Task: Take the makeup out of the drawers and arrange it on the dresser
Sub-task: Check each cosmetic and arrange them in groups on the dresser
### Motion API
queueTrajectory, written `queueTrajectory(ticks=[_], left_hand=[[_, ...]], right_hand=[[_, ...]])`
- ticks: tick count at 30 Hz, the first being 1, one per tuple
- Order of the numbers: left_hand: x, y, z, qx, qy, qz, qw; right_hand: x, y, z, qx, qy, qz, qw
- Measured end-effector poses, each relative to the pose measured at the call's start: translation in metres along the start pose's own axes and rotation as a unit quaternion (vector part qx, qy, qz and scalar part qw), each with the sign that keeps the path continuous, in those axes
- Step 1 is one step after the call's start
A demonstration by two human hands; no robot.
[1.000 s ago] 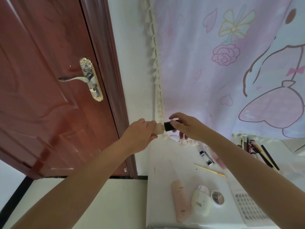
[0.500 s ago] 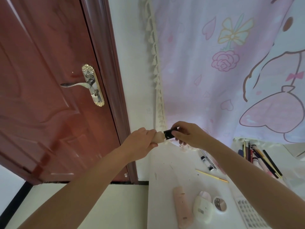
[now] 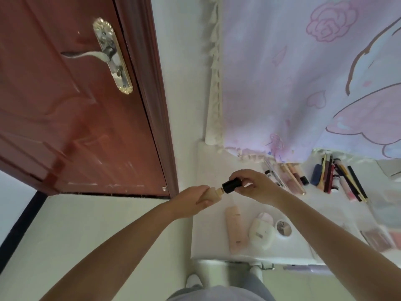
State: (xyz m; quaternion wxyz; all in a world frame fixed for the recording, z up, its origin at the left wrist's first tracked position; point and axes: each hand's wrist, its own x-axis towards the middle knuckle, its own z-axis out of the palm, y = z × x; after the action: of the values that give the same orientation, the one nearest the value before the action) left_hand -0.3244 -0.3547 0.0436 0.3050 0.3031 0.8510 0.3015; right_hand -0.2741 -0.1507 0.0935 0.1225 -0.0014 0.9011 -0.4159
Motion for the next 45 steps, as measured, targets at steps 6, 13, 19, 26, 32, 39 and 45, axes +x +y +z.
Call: queueTrajectory(ticks=[6,13,19,26,32,39,45], left_hand=[[0.011,-0.014,0.045,-0.068,-0.022,-0.009,0.997],[0.019,-0.020,0.072,-0.079,0.016,0.061,0.995],[0.013,-0.033,0.073,-0.109,0.030,0.036,0.993],[0.010,-0.044,0.066,-0.144,0.028,-0.007,0.989],[0.006,-0.046,0.068,-0.126,0.006,-0.001,0.992],[0.002,-0.046,0.073,-0.141,0.022,-0.006,0.990],[-0.001,-0.043,0.078,-0.140,0.043,-0.013,0.989]], right_hand=[[-0.006,0.015,0.021,-0.078,-0.025,0.012,0.997],[-0.018,0.026,0.033,-0.159,-0.052,0.006,0.986],[-0.015,0.020,0.049,-0.201,-0.055,-0.006,0.978],[-0.014,0.020,0.057,-0.109,-0.028,0.018,0.993],[-0.014,0.053,0.069,-0.171,-0.010,0.204,0.964],[0.010,0.064,0.097,-0.123,0.002,0.297,0.947],[0.016,0.074,0.088,-0.010,0.058,0.346,0.936]])
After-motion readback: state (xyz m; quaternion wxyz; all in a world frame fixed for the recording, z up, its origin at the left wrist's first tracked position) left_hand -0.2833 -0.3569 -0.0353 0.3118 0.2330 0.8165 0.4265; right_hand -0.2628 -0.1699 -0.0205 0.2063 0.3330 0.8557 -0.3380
